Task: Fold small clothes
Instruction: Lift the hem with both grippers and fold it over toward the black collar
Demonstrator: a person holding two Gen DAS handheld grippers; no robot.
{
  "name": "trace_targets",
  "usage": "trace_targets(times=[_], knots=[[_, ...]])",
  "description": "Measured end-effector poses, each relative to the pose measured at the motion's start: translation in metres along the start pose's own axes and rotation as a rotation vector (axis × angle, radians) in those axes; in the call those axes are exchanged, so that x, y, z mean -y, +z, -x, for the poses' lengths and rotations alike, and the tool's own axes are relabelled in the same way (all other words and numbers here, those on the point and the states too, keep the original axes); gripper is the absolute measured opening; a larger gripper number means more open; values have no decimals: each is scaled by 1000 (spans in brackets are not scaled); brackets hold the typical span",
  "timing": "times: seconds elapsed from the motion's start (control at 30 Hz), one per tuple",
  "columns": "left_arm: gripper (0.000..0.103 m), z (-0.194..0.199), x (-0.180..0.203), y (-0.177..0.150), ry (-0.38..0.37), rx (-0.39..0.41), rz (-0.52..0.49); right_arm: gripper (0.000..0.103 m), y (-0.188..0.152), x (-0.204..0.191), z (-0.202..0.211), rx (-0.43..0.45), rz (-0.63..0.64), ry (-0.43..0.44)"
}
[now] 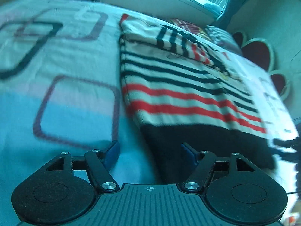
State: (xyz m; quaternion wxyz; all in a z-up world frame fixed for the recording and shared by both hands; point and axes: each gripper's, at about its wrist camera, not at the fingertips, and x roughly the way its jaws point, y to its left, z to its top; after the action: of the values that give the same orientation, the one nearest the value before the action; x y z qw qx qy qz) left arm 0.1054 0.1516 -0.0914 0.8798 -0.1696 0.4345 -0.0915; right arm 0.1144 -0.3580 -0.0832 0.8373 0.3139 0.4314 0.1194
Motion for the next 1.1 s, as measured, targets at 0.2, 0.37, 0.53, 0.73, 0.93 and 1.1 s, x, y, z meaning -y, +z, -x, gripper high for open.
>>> trace_targets(times=[0.2, 0.37, 0.53, 0.73, 0.93, 1.1], knots=[[71, 4, -28, -19, -218, -5, 221, 53, -18, 17, -5, -45, -160, 170], [71, -14, -49, -22, -363, 12, 387, 48, -7, 24, -15, -28, -211, 235], [71, -25, -38, -13, -380, 4, 334, 47, 2, 17, -25, -46, -176, 223], [71, -35, -28, -6, -401, 21, 308, 41, -2, 15, -26, -43, -162, 198], [25, -46, -23, -17, -384, -21, 320, 32, -3, 23, -24, -47, -181, 194], [5, -45, -26, -20, -363, -1, 326, 5, 1, 21, -27, -29, -177, 163]])
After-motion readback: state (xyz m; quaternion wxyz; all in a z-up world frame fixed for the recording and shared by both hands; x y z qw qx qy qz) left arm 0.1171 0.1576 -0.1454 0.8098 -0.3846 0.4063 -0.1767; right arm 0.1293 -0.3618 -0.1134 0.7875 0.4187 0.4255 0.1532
